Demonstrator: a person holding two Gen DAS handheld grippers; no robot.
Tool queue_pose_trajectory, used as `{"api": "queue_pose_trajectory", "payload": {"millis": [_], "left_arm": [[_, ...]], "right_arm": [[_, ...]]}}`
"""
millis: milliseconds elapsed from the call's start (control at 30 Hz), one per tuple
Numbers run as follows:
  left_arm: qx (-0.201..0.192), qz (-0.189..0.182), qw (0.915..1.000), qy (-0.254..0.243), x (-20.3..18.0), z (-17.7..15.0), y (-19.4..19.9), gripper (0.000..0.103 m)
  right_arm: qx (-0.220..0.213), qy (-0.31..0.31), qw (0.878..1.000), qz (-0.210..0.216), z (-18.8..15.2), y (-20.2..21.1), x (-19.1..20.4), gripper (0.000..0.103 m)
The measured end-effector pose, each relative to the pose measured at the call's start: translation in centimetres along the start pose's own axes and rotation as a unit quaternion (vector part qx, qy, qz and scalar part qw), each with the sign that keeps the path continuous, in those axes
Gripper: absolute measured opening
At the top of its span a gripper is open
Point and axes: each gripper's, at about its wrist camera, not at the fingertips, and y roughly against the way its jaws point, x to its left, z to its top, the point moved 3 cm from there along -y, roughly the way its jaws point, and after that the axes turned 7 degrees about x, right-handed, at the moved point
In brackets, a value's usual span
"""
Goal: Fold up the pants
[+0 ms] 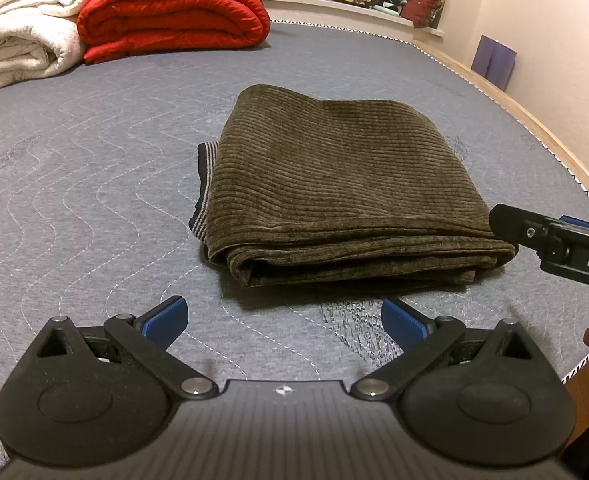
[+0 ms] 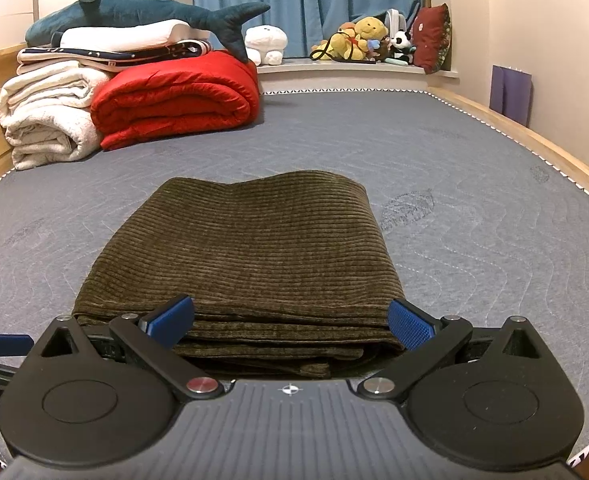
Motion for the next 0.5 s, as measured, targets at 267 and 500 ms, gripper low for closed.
{"api": "queue_pose_trajectory", "payload": {"millis": [267, 500], "left_arm": [[0.0, -0.001, 1.0, -0.001, 0.01, 0.0, 0.0, 0.103], [-0.002, 0.0, 1.0, -0.004, 0.01, 0.05, 0.01, 0.103]], "right_arm": [[0.001, -0.001, 1.0, 0.0, 0.13, -0.01, -0.05, 0.102], [0.002, -0.002, 1.0, 0.0, 0.13, 0.0, -0.03, 0.102]]}}
